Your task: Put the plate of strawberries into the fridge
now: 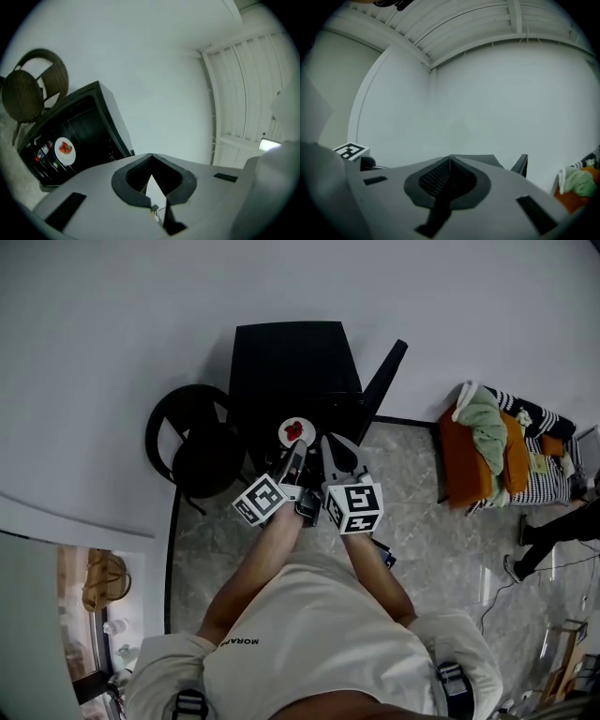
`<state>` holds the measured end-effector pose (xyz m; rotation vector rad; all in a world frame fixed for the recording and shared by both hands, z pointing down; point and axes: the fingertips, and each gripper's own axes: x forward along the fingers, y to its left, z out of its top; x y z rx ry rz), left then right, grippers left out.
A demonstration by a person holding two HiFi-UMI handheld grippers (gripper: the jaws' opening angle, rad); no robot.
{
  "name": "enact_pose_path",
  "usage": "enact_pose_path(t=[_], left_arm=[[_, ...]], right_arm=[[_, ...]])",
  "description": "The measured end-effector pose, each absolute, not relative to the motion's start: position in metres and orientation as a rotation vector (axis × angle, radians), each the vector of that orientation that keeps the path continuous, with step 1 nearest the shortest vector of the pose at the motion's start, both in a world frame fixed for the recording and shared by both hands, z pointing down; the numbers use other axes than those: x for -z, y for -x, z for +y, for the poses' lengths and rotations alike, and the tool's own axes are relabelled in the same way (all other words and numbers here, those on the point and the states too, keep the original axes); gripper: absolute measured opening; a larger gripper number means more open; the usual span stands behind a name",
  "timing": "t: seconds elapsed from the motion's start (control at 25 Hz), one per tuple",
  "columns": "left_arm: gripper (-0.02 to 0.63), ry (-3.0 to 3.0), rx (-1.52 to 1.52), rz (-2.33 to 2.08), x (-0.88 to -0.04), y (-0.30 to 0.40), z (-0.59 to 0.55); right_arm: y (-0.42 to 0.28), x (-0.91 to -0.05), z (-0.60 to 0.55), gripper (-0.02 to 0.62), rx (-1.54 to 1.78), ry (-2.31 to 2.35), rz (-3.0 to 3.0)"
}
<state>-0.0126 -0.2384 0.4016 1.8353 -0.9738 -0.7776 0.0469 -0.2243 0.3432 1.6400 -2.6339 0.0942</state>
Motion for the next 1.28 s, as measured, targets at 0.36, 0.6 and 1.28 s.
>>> enact_pose_path(t=[0.36, 0.6, 1.28], left_arm=[[0.0, -2.109, 0.608, -1.19, -0.38, 0.015, -0.244], [0.0, -2.321, 0.452, -1.356, -0.358, 0.011, -0.243], [0.0, -2.692, 0.196, -1.617, -0.325, -0.004, -0.223]], right_arm=[[-0.055, -0.344, -0.233, 0.012, -0.104, -1.657, -2.624], [-0.058, -0.342, -0.236, 0.014, -0.109, -1.665, -2.632], [-0.056, -0.341, -0.227, 0.012, -0.074, -1.65, -2.663]])
